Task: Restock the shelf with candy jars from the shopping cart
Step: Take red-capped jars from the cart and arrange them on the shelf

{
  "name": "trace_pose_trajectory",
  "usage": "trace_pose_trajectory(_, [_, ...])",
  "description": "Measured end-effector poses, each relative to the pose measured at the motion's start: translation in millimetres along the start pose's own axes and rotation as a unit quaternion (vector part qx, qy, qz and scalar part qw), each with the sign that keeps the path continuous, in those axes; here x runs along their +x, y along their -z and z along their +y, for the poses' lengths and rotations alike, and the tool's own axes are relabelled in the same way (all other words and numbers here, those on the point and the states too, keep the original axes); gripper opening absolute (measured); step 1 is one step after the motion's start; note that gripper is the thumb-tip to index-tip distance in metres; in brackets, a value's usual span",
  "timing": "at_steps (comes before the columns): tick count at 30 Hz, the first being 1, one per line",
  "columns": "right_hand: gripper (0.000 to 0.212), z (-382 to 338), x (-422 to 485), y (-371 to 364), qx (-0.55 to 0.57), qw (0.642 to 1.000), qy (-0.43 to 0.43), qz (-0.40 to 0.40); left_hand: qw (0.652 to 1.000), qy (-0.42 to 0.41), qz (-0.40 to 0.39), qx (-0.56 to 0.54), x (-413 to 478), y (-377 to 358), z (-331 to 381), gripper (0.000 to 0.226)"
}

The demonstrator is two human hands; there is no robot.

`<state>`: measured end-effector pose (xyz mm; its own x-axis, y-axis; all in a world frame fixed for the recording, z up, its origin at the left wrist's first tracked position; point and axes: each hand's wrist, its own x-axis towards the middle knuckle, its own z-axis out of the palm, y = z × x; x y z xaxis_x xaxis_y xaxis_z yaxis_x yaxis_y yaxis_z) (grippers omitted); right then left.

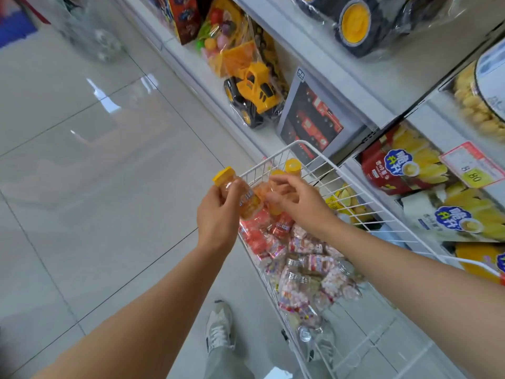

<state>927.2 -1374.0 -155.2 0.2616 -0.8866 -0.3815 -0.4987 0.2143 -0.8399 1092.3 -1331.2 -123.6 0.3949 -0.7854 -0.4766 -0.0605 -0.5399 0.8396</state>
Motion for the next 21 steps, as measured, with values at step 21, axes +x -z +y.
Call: trace_pose_trajectory(21, [0.041,21.0,14.5,18.7,-0.163,0.983,-0.069,0.057,0.999,-0.013,-0.028,0.024,0.5,2.8,-6.0,0.045])
